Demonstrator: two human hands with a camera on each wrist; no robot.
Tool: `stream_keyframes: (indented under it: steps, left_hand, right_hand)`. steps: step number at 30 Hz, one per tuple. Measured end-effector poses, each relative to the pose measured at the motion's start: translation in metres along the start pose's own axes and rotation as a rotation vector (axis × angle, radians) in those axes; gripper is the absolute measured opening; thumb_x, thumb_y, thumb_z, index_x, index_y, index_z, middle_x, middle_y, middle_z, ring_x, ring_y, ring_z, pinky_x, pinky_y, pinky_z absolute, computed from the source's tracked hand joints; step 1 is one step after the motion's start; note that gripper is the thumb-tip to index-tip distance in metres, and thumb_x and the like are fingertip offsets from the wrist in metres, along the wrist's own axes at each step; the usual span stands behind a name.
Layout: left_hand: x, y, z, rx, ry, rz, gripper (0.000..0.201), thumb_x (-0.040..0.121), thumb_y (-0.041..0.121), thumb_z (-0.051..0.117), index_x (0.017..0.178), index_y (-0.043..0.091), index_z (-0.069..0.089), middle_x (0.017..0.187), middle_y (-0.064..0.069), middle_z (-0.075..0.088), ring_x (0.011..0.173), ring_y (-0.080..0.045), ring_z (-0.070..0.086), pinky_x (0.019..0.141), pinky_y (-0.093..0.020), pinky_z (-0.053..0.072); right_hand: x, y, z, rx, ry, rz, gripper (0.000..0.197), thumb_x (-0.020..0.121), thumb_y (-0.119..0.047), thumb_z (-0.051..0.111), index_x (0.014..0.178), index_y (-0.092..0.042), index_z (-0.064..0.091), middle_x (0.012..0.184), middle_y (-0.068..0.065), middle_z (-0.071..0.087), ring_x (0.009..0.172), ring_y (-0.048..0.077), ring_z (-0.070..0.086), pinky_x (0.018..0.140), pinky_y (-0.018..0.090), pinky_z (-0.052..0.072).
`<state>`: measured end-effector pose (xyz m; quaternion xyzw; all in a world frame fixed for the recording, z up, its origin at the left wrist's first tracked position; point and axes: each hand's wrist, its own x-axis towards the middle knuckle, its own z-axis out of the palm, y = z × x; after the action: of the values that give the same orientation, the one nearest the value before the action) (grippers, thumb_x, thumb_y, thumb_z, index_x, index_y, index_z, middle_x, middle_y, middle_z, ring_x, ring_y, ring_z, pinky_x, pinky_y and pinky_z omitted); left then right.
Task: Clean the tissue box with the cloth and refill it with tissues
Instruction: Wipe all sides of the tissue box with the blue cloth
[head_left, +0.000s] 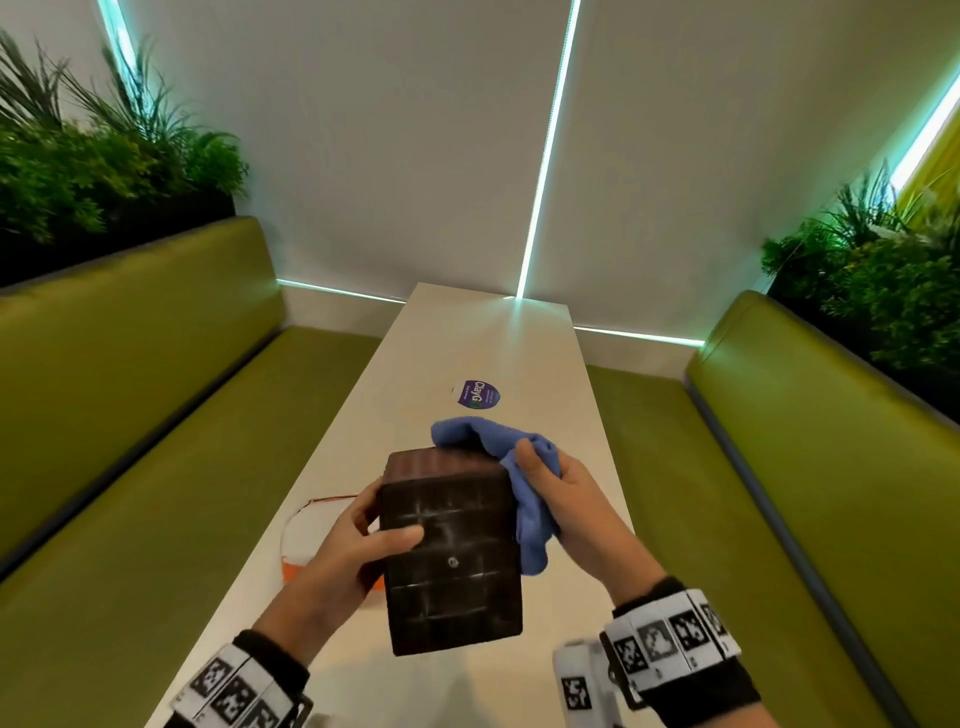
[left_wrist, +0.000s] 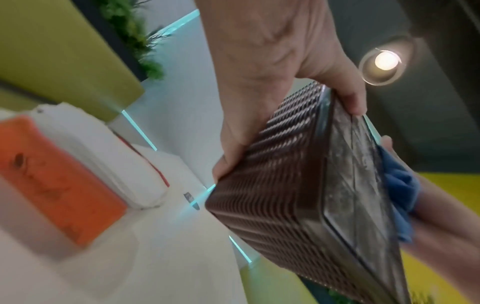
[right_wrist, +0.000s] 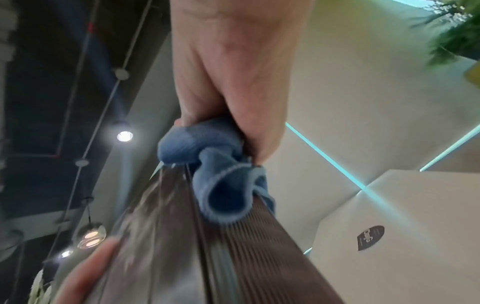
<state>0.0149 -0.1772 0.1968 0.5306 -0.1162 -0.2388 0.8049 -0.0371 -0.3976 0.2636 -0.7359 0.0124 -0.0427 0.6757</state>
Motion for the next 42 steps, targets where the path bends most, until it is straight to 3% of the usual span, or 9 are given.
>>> stream_keyframes:
  steps: [5, 9, 13, 18, 23, 26, 29, 36, 42]
  left_hand:
    - [0.002, 0.004, -0.010, -0.233, 0.125, -0.032, 0.033, 0.069, 0.014, 0.070, 0.101, 0.010, 0.065, 0.083, -0.012, 0.076, 0.069, -0.026, 0.074, 0.063, -0.039, 0.061]
    - [0.005, 0.005, -0.013, -0.208, 0.090, -0.067, 0.082, 0.028, 0.030, 0.096, 0.101, 0.010, 0.066, 0.086, -0.014, 0.076, 0.072, -0.027, 0.075, 0.063, -0.038, 0.062]
    - [-0.008, -0.001, 0.016, -0.095, -0.078, -0.175, 0.078, 0.034, 0.023, 0.092, 0.105, 0.008, 0.062, 0.089, -0.016, 0.075, 0.076, -0.029, 0.074, 0.059, -0.034, 0.061]
    - [0.005, 0.002, 0.010, -0.277, 0.143, -0.069, 0.032, 0.071, 0.016, 0.064, 0.102, 0.005, 0.063, 0.081, -0.011, 0.076, 0.069, -0.023, 0.074, 0.063, -0.035, 0.061]
    - [0.012, -0.001, 0.009, -0.371, 0.326, -0.024, 0.005, 0.090, 0.014, 0.058, 0.090, 0.012, 0.063, 0.068, -0.005, 0.073, 0.049, -0.012, 0.068, 0.045, -0.022, 0.053]
    - [0.016, -0.008, 0.022, -0.444, 0.369, -0.037, 0.010, 0.092, 0.021, 0.060, 0.100, 0.015, 0.063, 0.076, -0.005, 0.077, 0.068, -0.020, 0.073, 0.058, -0.031, 0.055]
    - [0.022, -0.014, 0.031, -0.463, 0.411, -0.053, 0.014, 0.091, 0.026, 0.062, 0.101, 0.016, 0.061, 0.076, -0.004, 0.077, 0.084, -0.027, 0.066, 0.062, -0.037, 0.053]
    - [0.026, -0.034, 0.041, -0.492, 0.359, -0.088, 0.040, 0.077, 0.032, 0.073, 0.114, 0.017, 0.065, 0.093, -0.010, 0.077, 0.099, -0.038, 0.067, 0.087, -0.055, 0.054]
    - [0.020, -0.052, 0.054, -0.453, 0.291, -0.148, 0.040, 0.079, 0.033, 0.071, 0.116, 0.019, 0.064, 0.100, -0.011, 0.076, 0.103, -0.038, 0.066, 0.098, -0.059, 0.046]
  right_hand:
    - [-0.035, 0.035, 0.015, -0.069, 0.048, -0.083, 0.033, 0.085, -0.053, 0.059, 0.098, -0.023, 0.066, 0.070, -0.016, 0.070, 0.072, -0.001, 0.065, 0.070, 0.018, 0.048]
    - [-0.041, 0.051, 0.021, -0.131, 0.103, -0.050, 0.067, 0.058, -0.085, 0.056, 0.089, -0.026, 0.065, 0.064, -0.011, 0.064, 0.069, 0.007, 0.060, 0.064, 0.016, 0.047]
    - [-0.017, 0.021, 0.016, -0.120, 0.203, -0.076, 0.077, 0.045, -0.096, 0.048, 0.091, -0.036, 0.060, 0.056, -0.016, 0.068, 0.058, -0.001, 0.065, 0.056, 0.013, 0.051]
    - [-0.033, 0.020, 0.024, -0.088, 0.119, -0.020, 0.043, 0.076, -0.066, 0.048, 0.087, -0.025, 0.057, 0.042, -0.015, 0.055, 0.043, -0.004, 0.053, 0.054, 0.020, 0.040]
    - [-0.040, 0.065, 0.042, 0.102, 0.330, 0.075, 0.123, 0.030, -0.096, 0.058, 0.132, -0.027, 0.050, 0.122, -0.003, 0.065, 0.113, 0.018, 0.061, 0.100, 0.040, 0.049]
    - [-0.035, 0.072, 0.059, 0.220, 0.371, -0.009, 0.099, 0.051, -0.086, 0.065, 0.139, -0.050, 0.039, 0.148, -0.012, 0.044, 0.134, 0.015, 0.045, 0.113, 0.048, 0.037]
    - [-0.034, 0.080, 0.069, 0.195, 0.443, -0.035, 0.081, 0.067, -0.079, 0.059, 0.138, -0.062, 0.027, 0.154, -0.016, 0.033, 0.140, 0.014, 0.037, 0.115, 0.046, 0.034]
    - [-0.063, 0.085, 0.084, 0.149, 0.408, -0.137, 0.057, 0.092, -0.042, 0.055, 0.144, -0.047, 0.031, 0.148, -0.015, 0.043, 0.136, 0.005, 0.041, 0.115, 0.039, 0.029]
    - [-0.034, 0.112, 0.045, 0.352, 0.366, 0.025, 0.097, 0.067, -0.064, 0.071, 0.145, -0.050, 0.015, 0.145, -0.005, 0.043, 0.132, 0.016, 0.045, 0.104, 0.047, 0.045]
